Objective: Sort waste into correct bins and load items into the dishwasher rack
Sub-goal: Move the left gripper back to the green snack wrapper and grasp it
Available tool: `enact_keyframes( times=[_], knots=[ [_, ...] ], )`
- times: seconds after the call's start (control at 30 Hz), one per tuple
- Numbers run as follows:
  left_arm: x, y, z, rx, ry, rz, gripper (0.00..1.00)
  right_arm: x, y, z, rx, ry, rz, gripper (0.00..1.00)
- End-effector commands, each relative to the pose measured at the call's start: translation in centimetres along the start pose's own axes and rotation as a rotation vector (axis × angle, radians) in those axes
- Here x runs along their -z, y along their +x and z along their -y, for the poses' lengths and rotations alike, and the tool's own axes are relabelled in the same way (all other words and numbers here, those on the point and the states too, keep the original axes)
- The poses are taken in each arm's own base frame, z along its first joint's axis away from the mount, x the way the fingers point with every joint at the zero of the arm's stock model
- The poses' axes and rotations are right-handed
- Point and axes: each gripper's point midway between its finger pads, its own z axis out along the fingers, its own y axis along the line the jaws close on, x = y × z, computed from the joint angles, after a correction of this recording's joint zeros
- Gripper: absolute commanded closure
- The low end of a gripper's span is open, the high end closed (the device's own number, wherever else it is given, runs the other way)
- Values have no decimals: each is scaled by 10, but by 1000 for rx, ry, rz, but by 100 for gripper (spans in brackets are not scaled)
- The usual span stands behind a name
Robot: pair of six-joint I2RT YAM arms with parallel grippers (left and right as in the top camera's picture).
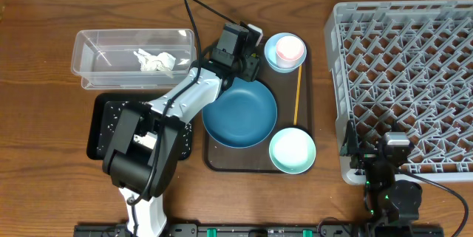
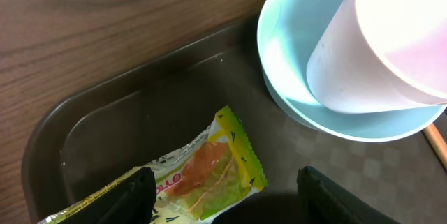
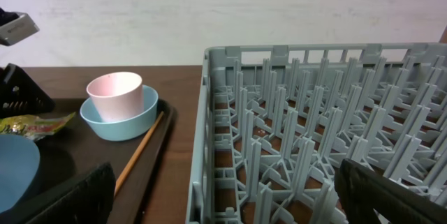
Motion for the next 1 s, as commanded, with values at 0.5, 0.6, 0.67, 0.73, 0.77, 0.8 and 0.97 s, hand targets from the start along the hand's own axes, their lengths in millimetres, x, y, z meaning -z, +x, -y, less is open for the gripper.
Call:
enact_keyframes(
  times=[0.5,0.6,0.67,0.73,0.77,0.8,0.97],
  knots=[
    [-26,21,1,-40,-18,-42,33,0,1,-1,-6,-3,-3,1],
    [-32,29,-1,-66,-24,-60,33,0,1,-1,-6,-3,-3,1],
    [-37,34,-4,-66,-43,-73,33,0,1,-1,-6,-3,-3,1],
    [-41,38,-6,-73,-52,-80,33,0,1,-1,-6,-3,-3,1],
    [-42,38,-6,-74,-52,-79,33,0,1,-1,-6,-3,-3,1],
    [-42,36,-6,-74,-53,-71,33,0,1,-1,-6,-3,-3,1],
    [-43,30,-6,-75,-53,-46,33,0,1,-1,-6,-3,-3,1]
  ],
)
